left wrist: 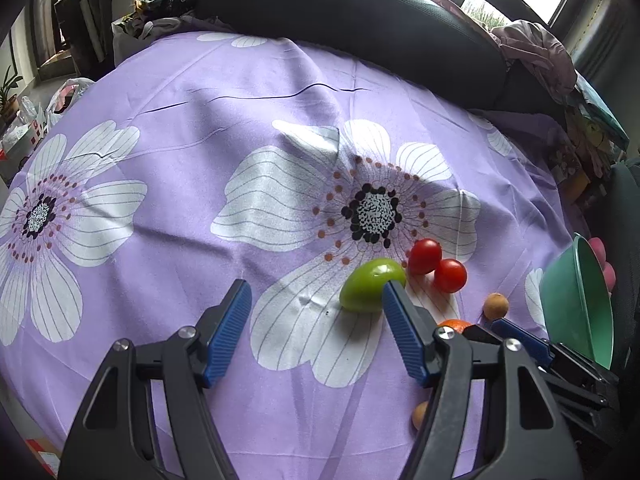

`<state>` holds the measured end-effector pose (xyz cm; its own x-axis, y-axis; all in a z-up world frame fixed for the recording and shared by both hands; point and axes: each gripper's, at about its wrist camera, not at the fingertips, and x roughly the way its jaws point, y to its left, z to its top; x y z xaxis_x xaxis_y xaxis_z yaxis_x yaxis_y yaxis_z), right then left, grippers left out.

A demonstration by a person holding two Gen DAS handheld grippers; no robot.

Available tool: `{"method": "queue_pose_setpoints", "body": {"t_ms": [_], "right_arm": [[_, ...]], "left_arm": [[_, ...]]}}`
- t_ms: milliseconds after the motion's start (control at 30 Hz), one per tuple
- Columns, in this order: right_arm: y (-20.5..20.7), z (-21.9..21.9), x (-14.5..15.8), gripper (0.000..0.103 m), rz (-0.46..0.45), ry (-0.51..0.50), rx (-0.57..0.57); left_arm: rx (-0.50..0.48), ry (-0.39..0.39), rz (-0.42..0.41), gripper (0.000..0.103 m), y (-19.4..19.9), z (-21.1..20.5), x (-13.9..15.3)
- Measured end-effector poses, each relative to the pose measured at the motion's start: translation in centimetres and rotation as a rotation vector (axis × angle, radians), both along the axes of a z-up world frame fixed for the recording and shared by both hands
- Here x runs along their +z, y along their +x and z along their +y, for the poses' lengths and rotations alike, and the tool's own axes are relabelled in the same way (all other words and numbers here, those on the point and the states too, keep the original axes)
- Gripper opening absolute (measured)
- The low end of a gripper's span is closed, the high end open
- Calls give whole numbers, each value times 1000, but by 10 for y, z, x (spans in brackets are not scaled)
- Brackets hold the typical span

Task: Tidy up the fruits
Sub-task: 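Move the right tool back and grasp the larger orange, then lift the orange with the right tool, carry it into the bowl, release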

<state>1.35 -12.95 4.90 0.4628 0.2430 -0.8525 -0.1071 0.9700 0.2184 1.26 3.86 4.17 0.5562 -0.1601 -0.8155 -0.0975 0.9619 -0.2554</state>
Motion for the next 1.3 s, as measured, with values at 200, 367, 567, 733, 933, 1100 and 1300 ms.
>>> {"method": "queue_pose_setpoints", "body": {"t_ms": [200,367,567,733,933,1100,1300], "right_arm": [[-2,-29,15,43,-36,135,-75],[3,-41,3,43,24,256,-135],[8,-37,-8,43,71,291,-140],[13,-35,-19,43,124,312,-149],[16,-36,-26,43,157,320,-144],[17,-36,-32,43,181,323,-138],[21,-36,-41,43,213,356,-137]], "left_arm": [[-54,-22,8,67,-2,-13,1],[-164,-78,19,66,-3,-35,-1],[-268,-90,63,62,-5,-65,-9],[-315,-78,94,62,-5,-80,-18],[-324,-64,126,59,-3,-88,-27],[-325,-74,118,54,-3,-90,-28],[-335,-70,100,42,-2,-93,-28]]}}
